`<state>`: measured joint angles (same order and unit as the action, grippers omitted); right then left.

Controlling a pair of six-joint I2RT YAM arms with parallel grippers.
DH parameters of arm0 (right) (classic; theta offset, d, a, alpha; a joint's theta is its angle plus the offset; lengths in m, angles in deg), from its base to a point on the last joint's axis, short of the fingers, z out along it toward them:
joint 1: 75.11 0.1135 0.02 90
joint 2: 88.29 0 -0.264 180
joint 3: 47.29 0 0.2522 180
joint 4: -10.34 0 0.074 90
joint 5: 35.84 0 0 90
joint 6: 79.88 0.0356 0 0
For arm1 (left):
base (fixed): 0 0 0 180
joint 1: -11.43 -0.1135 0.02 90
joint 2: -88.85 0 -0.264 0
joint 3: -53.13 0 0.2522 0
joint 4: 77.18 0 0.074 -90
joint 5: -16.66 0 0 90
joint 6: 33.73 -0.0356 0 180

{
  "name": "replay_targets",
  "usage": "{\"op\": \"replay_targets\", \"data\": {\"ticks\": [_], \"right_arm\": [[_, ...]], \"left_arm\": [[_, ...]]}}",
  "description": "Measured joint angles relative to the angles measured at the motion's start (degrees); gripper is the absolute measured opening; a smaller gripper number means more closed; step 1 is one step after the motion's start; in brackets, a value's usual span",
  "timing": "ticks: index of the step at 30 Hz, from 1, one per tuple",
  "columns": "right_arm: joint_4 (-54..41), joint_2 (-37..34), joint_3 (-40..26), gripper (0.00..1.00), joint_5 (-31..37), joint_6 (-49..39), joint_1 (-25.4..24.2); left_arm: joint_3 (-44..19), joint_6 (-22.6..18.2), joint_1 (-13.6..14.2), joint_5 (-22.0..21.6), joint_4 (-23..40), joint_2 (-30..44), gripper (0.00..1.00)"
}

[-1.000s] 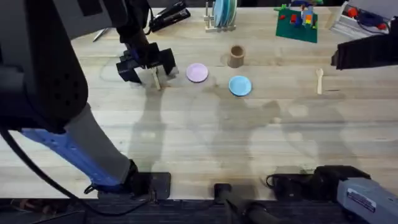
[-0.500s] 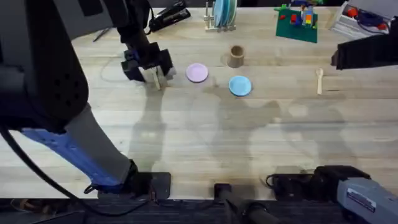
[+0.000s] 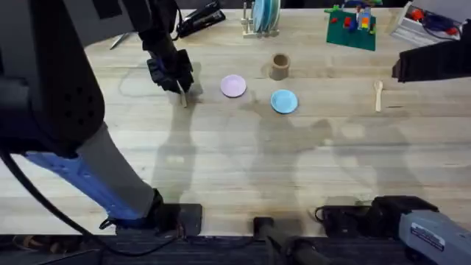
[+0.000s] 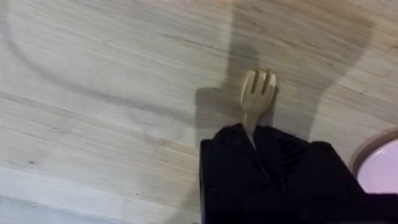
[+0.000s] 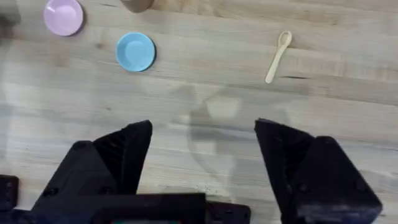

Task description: Pick up a utensil and set it on the pink plate, then put the other utensil in the container.

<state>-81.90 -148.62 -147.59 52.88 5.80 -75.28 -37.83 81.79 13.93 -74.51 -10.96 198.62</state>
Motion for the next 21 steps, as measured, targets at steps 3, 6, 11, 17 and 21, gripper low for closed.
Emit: {"op": "replay_targets", "data": {"ticks": [3, 6, 11, 17, 21], "right_arm": [[0.00, 0.01, 0.00, 0.995, 0.00, 0.00, 0.00], [0.00, 0.00, 0.00, 0.995, 0.00, 0.00, 0.00], [0.00, 0.01, 0.00, 0.995, 0.00, 0.00, 0.00], [0.00, 0.01, 0.00, 0.995, 0.00, 0.00, 0.00], [0.00, 0.01, 0.00, 0.995, 0.00, 0.00, 0.00]], "left_arm": [[-0.04, 0.00, 0.00, 0.02, 0.24, -0.01, 0.045], [0.02, -0.22, -0.02, -0.18, 1.35, -0.36, 0.043], [0.40, -1.11, -0.02, -0.37, 3.17, -4.31, 0.043], [0.40, -2.58, -0.02, -0.38, 5.52, -14.96, 0.044], [0.40, -5.23, -0.02, -0.02, 8.36, -20.85, 0.043]]}}
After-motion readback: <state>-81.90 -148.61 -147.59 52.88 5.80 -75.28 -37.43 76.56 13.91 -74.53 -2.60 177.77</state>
